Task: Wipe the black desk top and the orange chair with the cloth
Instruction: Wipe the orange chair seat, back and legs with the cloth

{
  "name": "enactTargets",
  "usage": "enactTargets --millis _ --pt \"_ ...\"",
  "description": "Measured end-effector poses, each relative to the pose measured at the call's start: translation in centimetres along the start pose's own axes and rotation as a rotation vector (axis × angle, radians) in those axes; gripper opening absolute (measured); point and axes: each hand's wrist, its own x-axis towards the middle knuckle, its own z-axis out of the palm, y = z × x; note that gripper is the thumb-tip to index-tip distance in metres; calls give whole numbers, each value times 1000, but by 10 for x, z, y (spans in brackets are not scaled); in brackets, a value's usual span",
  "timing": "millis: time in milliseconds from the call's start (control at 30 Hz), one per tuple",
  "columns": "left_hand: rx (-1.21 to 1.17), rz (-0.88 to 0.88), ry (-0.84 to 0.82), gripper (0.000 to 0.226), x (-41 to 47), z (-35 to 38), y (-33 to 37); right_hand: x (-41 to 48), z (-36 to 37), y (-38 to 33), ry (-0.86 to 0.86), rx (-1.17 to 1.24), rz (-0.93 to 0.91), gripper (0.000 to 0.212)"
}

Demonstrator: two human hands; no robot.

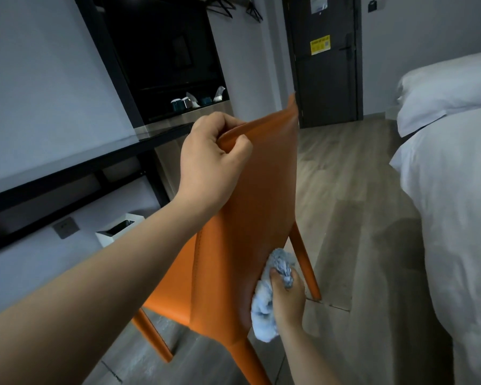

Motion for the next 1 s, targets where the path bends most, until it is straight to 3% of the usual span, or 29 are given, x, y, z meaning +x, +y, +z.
enactTargets --millis 100,200,300,367,467,567,733,867,1000 --pt "-4 -2 2 12 0 1 0 -1 -7 8 -32 -76 78 4" --pt "-10 -3 3 11 -1 1 1 1 -21 9 -184 -258 157 9" --pt "-15 -2 -2 12 -1 1 1 5 -33 4 -99 -149 186 20" --pt "-33 -3 -2 12 0 0 3 9 -36 -17 50 -27 136 3" --pt "-31 -8 6 10 -1 0 4 22 -36 -80 192 156 -31 11" --pt "-23 -4 8 10 -1 0 3 33 -39 -154 214 271 -248 20" --pt "-25 -7 1 11 -1 0 3 37 -40 -233 186 385 -437 28" --pt "-24 -19 9 11 -1 1 3 57 -28 -248 183 305 -489 37" --pt "-22 -21 17 11 -1 2 3 69 -21 -236 161 267 -512 25"
